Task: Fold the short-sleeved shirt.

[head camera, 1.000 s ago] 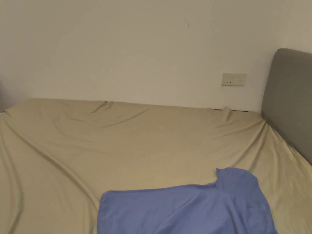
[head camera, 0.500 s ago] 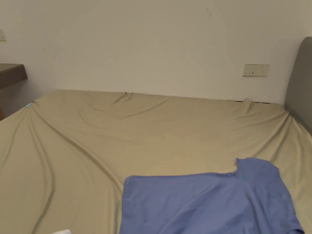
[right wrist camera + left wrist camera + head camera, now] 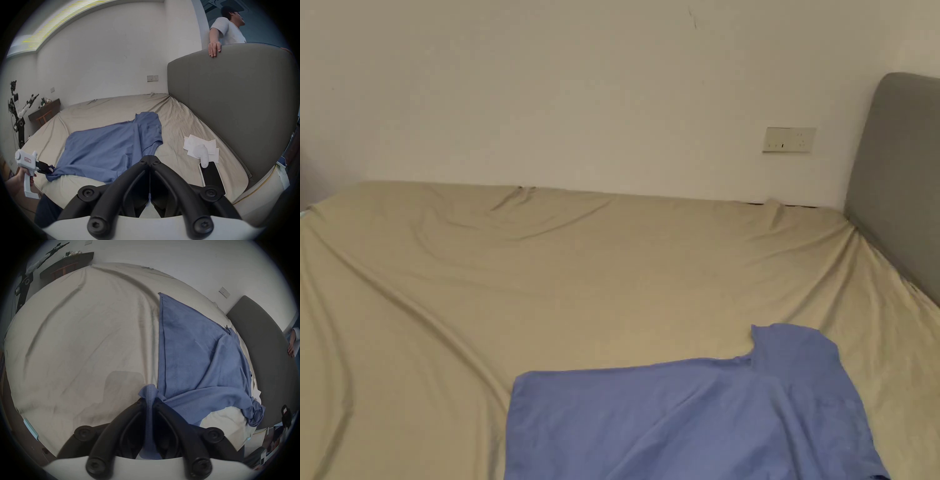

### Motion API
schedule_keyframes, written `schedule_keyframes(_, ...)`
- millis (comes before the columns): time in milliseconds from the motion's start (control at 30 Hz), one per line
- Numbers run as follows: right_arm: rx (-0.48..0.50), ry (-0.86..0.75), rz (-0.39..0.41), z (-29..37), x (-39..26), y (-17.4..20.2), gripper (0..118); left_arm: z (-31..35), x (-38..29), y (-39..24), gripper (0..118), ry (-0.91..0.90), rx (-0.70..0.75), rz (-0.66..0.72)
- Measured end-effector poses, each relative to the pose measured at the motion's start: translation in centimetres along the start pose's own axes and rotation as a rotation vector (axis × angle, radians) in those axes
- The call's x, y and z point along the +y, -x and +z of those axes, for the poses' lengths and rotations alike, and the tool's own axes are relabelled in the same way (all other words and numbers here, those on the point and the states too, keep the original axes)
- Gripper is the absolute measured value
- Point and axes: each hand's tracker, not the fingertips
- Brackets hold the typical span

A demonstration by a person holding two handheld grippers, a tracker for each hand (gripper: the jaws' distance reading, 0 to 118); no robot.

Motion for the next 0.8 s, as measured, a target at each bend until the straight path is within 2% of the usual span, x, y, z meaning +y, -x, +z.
schedule_keyframes(33, 0.007, 0.022, 0.009, -0.7, -0.2, 0.0, 4, 0.6, 0.2, 0.1, 6, -0.054, 0.047, -0.046)
schedule_keyframes(67, 0.019, 0.069, 0.02, -1.6, -0.3, 0.0, 19, 1.2, 0.1, 0.0, 6, -0.065, 0.038, -0.041)
schedule_keyframes(100, 0.026, 0.149, 0.036, -3.2, -0.5, 0.1, 50, 1.8, 0.0, -0.1, 6, -0.08, 0.029, -0.039)
schedule_keyframes(133, 0.04, 0.217, 0.041, -4.4, -0.8, -0.1, 107, 2.4, 0.0, -0.2, 6, -0.092, 0.02, -0.038)
schedule_keyframes(167, 0.056, 0.277, 0.047, -6.1, -1.6, -0.3, 118, 2.8, -0.3, -0.5, 6, -0.086, -0.016, -0.017)
schedule_keyframes(200, 0.067, 0.327, 0.058, -7.4, -2.4, -0.3, 118, 3.3, -0.5, -0.6, 6, -0.094, -0.018, -0.022)
schedule_keyframes(233, 0.086, 0.29, 0.074, -8.4, -3.0, -0.4, 118, 3.7, -0.5, -0.7, 6, -0.099, -0.024, -0.027)
schedule_keyframes(333, 0.1, 0.469, 0.116, -11.5, -5.6, -0.8, 116, 4.6, -1.2, -1.0, 6, -0.106, -0.044, -0.03)
schedule_keyframes(400, 0.117, 0.5, 0.103, -12.4, -6.6, -0.4, 115, 4.7, -1.5, -1.0, 6, -0.109, -0.046, -0.032)
schedule_keyframes(433, 0.122, 0.494, 0.088, -12.6, -6.8, -0.3, 108, 4.8, -1.7, -1.0, 6, -0.112, -0.046, -0.03)
schedule_keyframes(467, 0.138, 0.49, 0.064, -12.7, -6.9, -0.4, 89, 4.8, -1.8, -1.0, 6, -0.111, -0.046, -0.026)
schedule_keyframes(500, 0.135, 0.482, 0.041, -12.7, -6.8, -0.4, 57, 4.7, -1.8, -1.1, 6, -0.111, -0.045, -0.021)
schedule_keyframes(533, 0.122, 0.463, 0.008, -12.4, -6.8, -0.3, 20, 4.8, -1.8, -1.1, 6, -0.111, -0.042, -0.016)
schedule_keyframes(567, 0.101, 0.44, 0.006, -12.0, -6.6, -0.3, 15, 5.1, -1.9, -1.0, 6, -0.114, -0.043, -0.011)
schedule_keyframes(633, 0.137, 0.395, -0.022, -10.7, -5.6, -0.8, 10, 6.2, -1.6, -0.9, 6, -0.148, -0.044, 0.003)
schedule_keyframes(800, 0.15, 0.279, -0.081, -8.5, -0.7, -2.1, 9, 9.6, 1.7, -1.4, 6, -0.275, -0.065, 0.017)
